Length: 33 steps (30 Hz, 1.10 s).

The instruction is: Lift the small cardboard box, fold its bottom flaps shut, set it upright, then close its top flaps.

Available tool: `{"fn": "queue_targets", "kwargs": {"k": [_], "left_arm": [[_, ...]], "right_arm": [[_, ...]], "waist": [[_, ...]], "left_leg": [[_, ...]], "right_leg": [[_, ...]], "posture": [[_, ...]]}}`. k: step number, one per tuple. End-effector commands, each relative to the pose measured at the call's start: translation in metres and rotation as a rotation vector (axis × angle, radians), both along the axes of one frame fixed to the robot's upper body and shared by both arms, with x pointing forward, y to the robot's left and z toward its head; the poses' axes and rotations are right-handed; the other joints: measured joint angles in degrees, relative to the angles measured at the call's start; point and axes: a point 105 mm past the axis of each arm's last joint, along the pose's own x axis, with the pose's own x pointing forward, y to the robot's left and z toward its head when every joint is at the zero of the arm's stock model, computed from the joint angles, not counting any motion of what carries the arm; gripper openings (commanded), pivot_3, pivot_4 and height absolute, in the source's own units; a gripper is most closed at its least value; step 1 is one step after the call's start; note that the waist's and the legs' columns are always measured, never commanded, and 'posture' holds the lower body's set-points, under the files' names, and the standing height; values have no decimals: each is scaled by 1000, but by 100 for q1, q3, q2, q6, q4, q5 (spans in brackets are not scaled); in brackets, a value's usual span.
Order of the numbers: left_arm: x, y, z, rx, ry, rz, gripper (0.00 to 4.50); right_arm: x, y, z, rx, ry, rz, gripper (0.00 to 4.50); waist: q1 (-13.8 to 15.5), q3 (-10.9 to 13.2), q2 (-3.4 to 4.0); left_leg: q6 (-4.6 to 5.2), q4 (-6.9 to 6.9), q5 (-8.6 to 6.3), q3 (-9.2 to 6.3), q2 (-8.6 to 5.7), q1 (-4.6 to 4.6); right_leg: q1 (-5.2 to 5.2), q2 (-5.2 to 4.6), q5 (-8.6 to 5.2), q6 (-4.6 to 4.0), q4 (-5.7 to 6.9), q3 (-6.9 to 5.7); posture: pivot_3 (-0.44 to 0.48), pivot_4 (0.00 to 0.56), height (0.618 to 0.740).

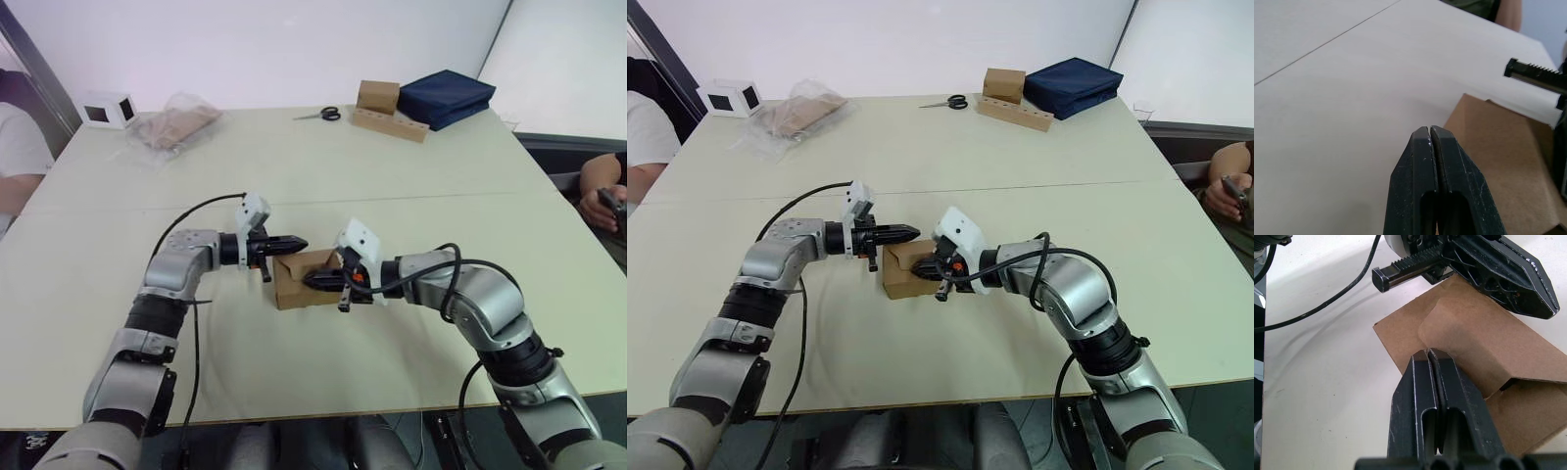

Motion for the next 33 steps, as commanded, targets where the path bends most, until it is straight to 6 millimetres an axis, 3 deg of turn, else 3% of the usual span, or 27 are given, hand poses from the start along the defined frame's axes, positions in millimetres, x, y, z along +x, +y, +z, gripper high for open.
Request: {"fn": "queue_targets", "kwargs": {"k": [1,5,16,27,33], "left_arm": [[-6,3,24,-54,-49,-40,22],[-12,5,26,-72,-26,-61,22],[-13,8,0,56,-32,-61,22],[-7,5,11,8,-38,-40,22],[-12,5,5,37,-36,-60,22]], "right_arm": [[0,-1,4,-13,-26,0,0],[1,-1,3,-16,-28,-4,0],[11,-3,4,-27,-71,-47,0],[21,-6,2,-48,-121,-99,0],[22,-4,2,-45,-131,-107,0]], "waist": [[-1,0,0],[0,0,0],[7,0,0],[6,0,0],[-1,0,0]], "left_leg": [[0,0,0,0,0,0],[0,0,0,0,0,0],[0,0,0,0,0,1],[0,2,0,-1,0,1],[0,2,0,-1,0,1]], "right_leg": [[0,0,0,0,0,0],[0,0,0,0,0,0],[2,0,0,0,0,0],[3,-1,0,0,1,0],[3,0,0,0,1,0]], "posture": [[0,150,740],[0,150,740],[0,150,740],[0,150,740],[0,150,740]]}}
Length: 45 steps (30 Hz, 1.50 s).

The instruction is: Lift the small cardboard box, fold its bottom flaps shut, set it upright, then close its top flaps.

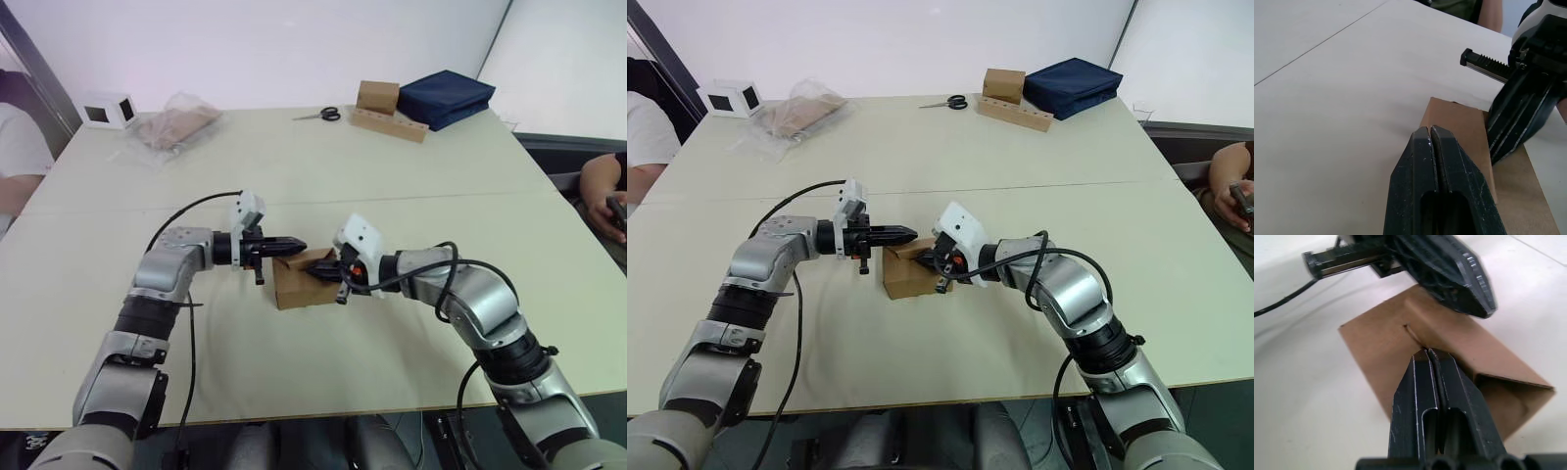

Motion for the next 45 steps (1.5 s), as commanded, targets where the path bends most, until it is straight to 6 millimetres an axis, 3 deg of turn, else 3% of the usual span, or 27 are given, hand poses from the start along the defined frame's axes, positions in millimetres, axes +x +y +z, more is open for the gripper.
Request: {"fn": "queue_targets", "kwargs": {"k": [1,9,17,22,28,37,45], "left_arm": [[-4,0,0,19,-14,-19,22],[-6,0,-4,51,-34,-34,22],[-3,-1,-6,63,-53,-27,22],[-8,-1,-10,97,-73,-48,22],[-9,1,-15,135,-102,-58,22],[-11,11,7,81,-131,-6,22],[-37,18,26,-35,-54,4,22]], "right_arm": [[6,-1,2,-12,-22,-31,0],[-3,3,10,37,3,14,0],[-15,-6,38,120,-4,74,0],[-6,-14,48,161,-30,23,0],[6,-8,32,119,-6,-22,0],[2,0,-14,-34,43,20,0],[2,-3,-10,-29,27,21,0]], "waist": [[-1,0,0],[-1,0,0],[1,0,0],[0,0,0],[-1,0,0],[-13,0,1],[2,0,1]], "left_leg": [[0,0,0,0,0,0],[0,0,0,0,0,0],[0,0,0,0,0,0],[0,-1,0,0,0,0],[0,-2,0,0,0,1],[0,-1,0,1,0,1],[0,-1,0,-1,2,1]], "right_leg": [[0,0,0,0,0,0],[0,0,0,0,0,0],[0,0,0,0,0,0],[0,0,0,0,0,0],[0,1,0,0,0,0],[-1,1,0,0,0,0],[1,0,0,0,0,1]], "posture": [[0,150,740],[0,150,740],[0,150,740],[0,150,740],[0,150,740],[0,150,740],[0,150,740]]}}
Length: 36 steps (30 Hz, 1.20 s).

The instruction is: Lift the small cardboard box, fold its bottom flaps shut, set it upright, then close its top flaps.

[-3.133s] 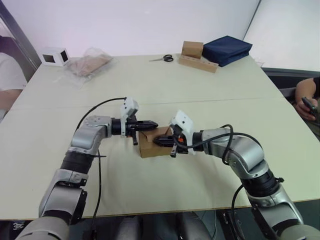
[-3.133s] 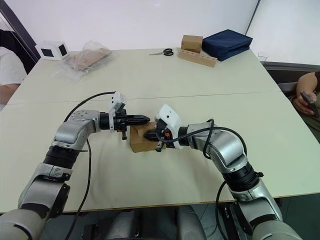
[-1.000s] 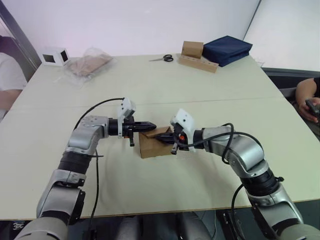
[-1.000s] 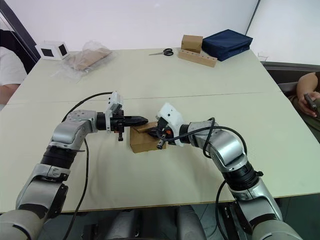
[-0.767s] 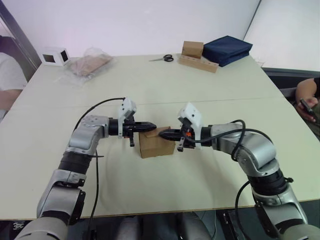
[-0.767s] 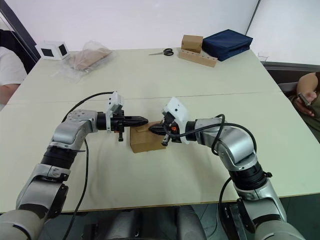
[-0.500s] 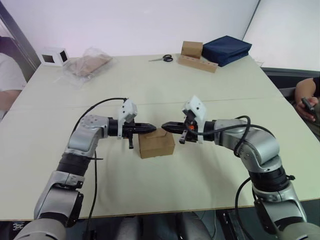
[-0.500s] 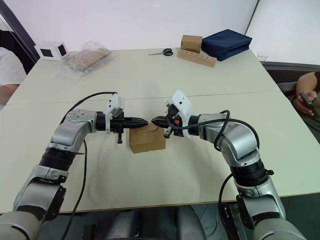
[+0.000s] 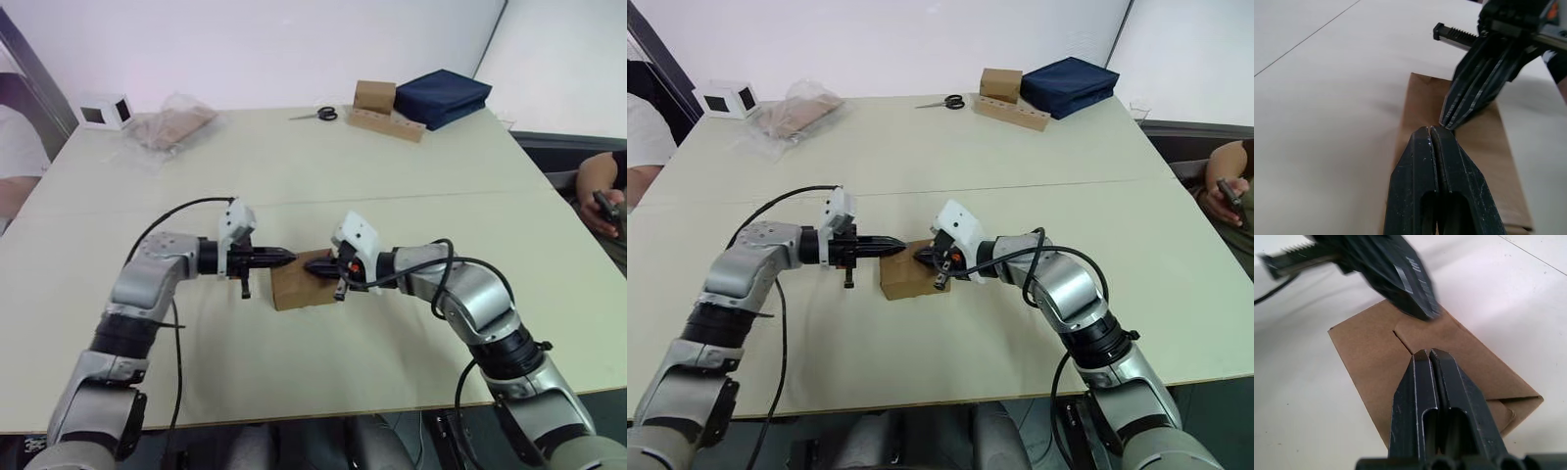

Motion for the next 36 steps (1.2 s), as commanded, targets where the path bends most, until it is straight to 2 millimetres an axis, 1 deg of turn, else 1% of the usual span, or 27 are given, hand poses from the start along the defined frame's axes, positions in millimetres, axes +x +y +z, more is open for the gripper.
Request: {"fn": "queue_targets", "kwargs": {"k": [1,4,7,9,11,15,18,21,24,26,28,31,34,36], "left_arm": [[-12,-1,22,-90,0,0,22],[-16,-5,7,-40,14,23,22],[-14,-7,-12,34,12,52,22],[-12,-8,-20,70,19,75,22],[-10,-8,-22,74,16,86,22],[-9,-7,-18,61,12,89,22],[-10,-7,-10,26,10,81,22],[-14,-6,13,-64,8,71,22],[-17,-2,28,-111,4,83,22],[-20,4,38,-132,-2,103,22],[-24,14,47,-144,-11,134,22],[-32,28,55,-138,-21,167,22],[-48,51,58,-95,-33,224,22],[-56,59,61,-80,-42,241,22]], "right_arm": [[0,-4,-5,-23,16,-9,0],[1,-6,-3,-24,6,-12,0],[1,-7,-4,-32,6,-13,0],[1,-8,-6,-44,7,-14,0],[1,-8,-6,-43,8,-14,0],[1,-7,0,-20,2,-13,0],[2,-8,16,23,-25,-10,0],[-2,-12,48,119,-57,6,0],[-10,-18,64,165,-62,23,0],[-14,-26,69,166,-63,21,0],[-18,-41,68,137,-62,-3,0],[-24,-60,65,101,-47,-24,0],[-36,-88,62,43,-18,-49,0],[-43,-99,63,26,-1,-51,0]], "waist": [[8,0,0],[2,0,1],[5,0,1],[17,-1,0],[20,-1,1],[16,-1,1],[16,-1,1],[9,0,0],[7,1,0],[6,1,0],[8,2,-1],[11,2,-1],[8,3,0],[5,6,-1]], "left_leg": [[0,0,0,0,0,0],[0,0,0,0,0,0],[0,-1,0,0,0,1],[0,-1,0,0,-1,1],[0,-1,0,0,-2,4],[0,0,0,0,-2,5],[0,0,0,0,-2,5],[0,-1,0,0,-2,4],[1,-2,0,-1,-1,-2],[1,-3,0,-1,0,-2],[1,-4,0,-1,0,-3],[1,-4,-1,-1,0,-3],[2,-8,-2,2,0,-3],[3,-9,-2,5,1,-3]], "right_leg": [[0,-1,0,0,0,0],[1,-1,0,0,-1,-1],[1,-1,0,0,-1,0],[1,-1,0,0,-1,-1],[6,-2,0,0,-2,-1],[6,-1,0,0,-2,-1],[6,-1,0,0,-2,-1],[5,-1,0,0,-2,-1],[-2,-1,0,0,-2,-1],[-3,-1,0,0,-3,-1],[-3,-2,0,0,-4,-1],[-1,-2,0,0,-6,-1],[-1,-3,0,0,-11,0],[-2,-3,0,0,-13,2]], "posture": [[0,150,740],[0,150,740],[0,150,740],[0,150,740],[0,150,740],[0,150,740],[0,150,740],[0,150,740],[0,150,740],[0,150,740],[0,150,740],[0,150,740],[0,150,740],[0,150,740]]}}
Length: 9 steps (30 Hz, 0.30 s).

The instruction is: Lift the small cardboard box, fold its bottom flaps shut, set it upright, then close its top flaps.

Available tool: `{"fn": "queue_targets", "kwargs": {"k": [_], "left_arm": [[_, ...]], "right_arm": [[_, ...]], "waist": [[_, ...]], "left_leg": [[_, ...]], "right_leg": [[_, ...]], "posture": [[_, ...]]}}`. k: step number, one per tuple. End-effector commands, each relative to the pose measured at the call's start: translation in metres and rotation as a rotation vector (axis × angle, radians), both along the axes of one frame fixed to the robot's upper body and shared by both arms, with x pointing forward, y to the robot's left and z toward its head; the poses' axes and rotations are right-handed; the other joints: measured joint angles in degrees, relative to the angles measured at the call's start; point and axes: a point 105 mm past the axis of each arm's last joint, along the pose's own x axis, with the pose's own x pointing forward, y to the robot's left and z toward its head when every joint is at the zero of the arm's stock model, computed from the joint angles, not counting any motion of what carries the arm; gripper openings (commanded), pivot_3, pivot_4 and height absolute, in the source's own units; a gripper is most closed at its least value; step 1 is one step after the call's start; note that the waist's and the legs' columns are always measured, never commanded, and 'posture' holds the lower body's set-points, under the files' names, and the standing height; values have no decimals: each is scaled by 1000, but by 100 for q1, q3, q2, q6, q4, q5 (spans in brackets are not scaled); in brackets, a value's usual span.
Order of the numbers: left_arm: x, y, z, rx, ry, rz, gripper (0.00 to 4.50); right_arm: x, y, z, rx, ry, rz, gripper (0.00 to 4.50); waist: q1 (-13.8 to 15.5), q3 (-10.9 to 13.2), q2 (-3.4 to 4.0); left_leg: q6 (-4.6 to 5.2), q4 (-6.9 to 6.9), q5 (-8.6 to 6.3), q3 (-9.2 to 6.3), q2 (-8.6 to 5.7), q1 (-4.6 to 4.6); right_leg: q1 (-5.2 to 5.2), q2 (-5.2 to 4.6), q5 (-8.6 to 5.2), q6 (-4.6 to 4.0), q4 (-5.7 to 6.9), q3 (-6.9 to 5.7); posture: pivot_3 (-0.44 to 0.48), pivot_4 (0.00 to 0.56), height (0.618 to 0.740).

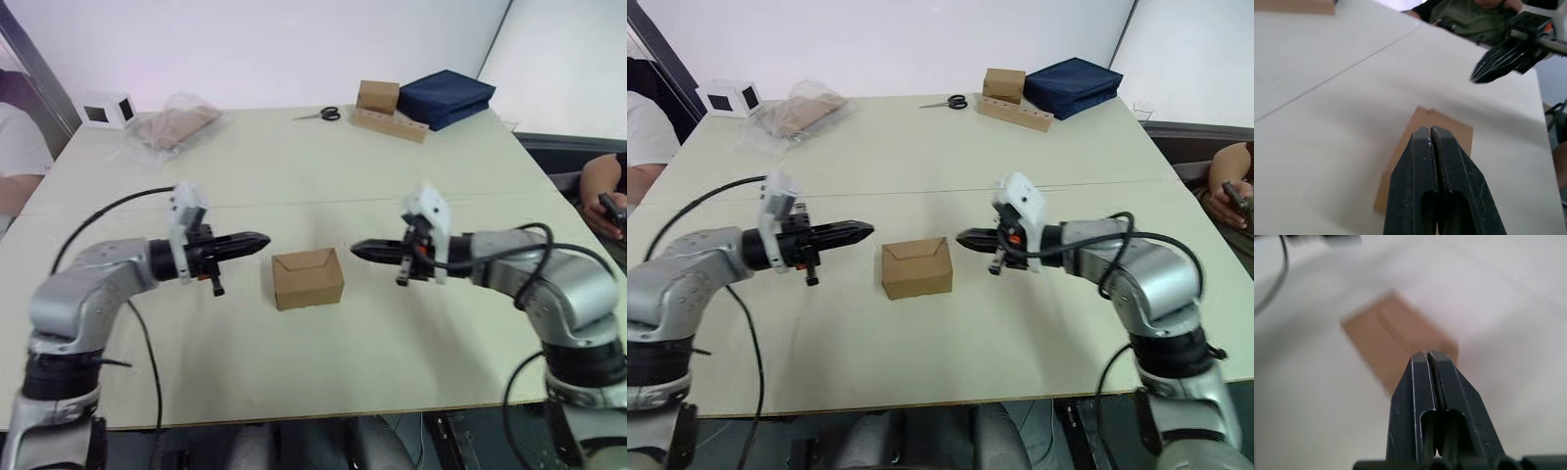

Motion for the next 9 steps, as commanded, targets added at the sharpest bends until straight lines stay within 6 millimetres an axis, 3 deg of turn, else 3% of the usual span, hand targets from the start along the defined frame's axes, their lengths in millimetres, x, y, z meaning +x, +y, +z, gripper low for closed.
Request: {"fn": "queue_targets", "kwargs": {"k": [1,9], "left_arm": [[-17,17,20,24,-67,34,22],[-49,56,12,136,3,83,22]], "right_arm": [[-18,-15,21,-20,-47,41,0],[-41,-47,34,-110,-2,70,0]], "waist": [[4,2,0],[10,3,1]], "left_leg": [[0,0,0,0,0,1],[2,-2,-1,7,3,6]], "right_leg": [[0,1,0,0,1,0],[7,1,-1,-1,-4,0]], "posture": [[0,150,740],[0,150,740]]}}
